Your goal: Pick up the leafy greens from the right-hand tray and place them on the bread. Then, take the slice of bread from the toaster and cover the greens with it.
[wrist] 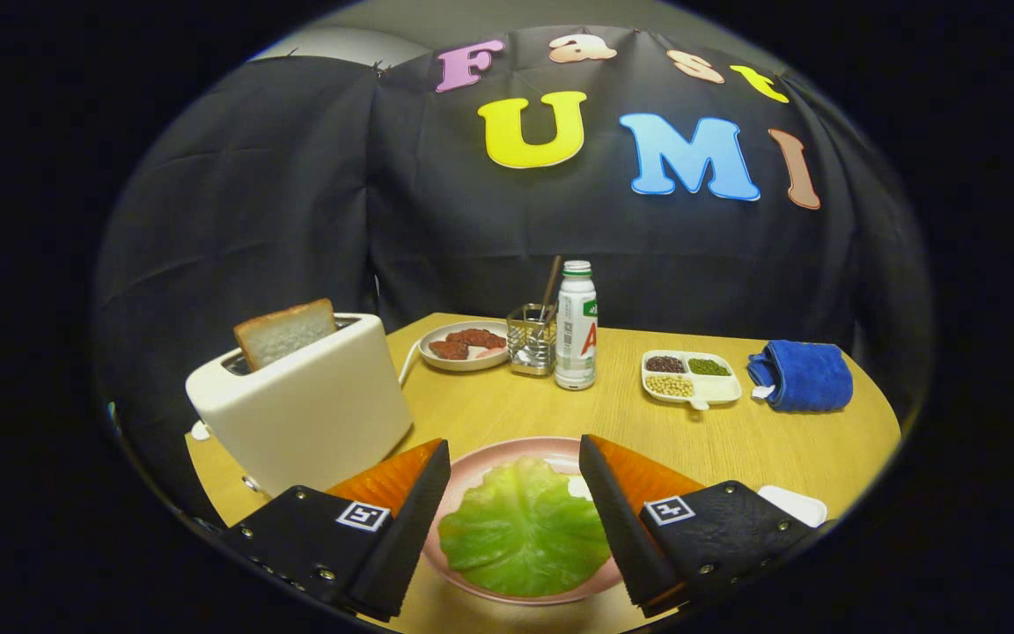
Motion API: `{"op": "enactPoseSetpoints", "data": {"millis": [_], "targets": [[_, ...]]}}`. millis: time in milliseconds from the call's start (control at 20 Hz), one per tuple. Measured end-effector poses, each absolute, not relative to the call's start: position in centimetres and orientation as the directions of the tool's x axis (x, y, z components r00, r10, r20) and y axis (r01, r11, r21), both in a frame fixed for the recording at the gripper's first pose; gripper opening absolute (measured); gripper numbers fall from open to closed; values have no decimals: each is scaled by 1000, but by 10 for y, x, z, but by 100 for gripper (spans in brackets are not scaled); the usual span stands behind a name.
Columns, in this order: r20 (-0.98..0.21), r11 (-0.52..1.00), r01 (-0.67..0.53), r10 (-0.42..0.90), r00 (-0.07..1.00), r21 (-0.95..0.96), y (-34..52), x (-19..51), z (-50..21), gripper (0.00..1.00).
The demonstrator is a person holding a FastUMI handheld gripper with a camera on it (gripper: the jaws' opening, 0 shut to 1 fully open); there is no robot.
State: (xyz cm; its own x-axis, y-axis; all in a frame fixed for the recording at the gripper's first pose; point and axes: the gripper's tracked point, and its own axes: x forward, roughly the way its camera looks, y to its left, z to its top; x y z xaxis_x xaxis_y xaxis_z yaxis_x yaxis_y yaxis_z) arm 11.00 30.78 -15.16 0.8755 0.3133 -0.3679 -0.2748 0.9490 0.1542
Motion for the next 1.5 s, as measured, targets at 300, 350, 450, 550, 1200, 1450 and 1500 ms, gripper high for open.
{"op": "enactPoseSetpoints", "data": {"millis": [300, 350, 450, 550, 1200, 1450, 1500], "targets": [[-262, 908, -364, 409, 874, 206, 366, 99, -111, 90], [-250, 900, -373, 423, 871, 223, 373, 99, -107, 90], [-224, 886, -385, 443, 868, 257, 386, 98, -98, 90], [-201, 875, -395, 456, 867, 281, 399, 96, -89, 90], [-163, 856, -454, 499, 851, 247, 493, 110, -86, 85], [-186, 878, -438, 471, 862, 193, 495, 121, -101, 73], [-192, 886, -425, 457, 868, 187, 495, 122, -103, 50]]}}
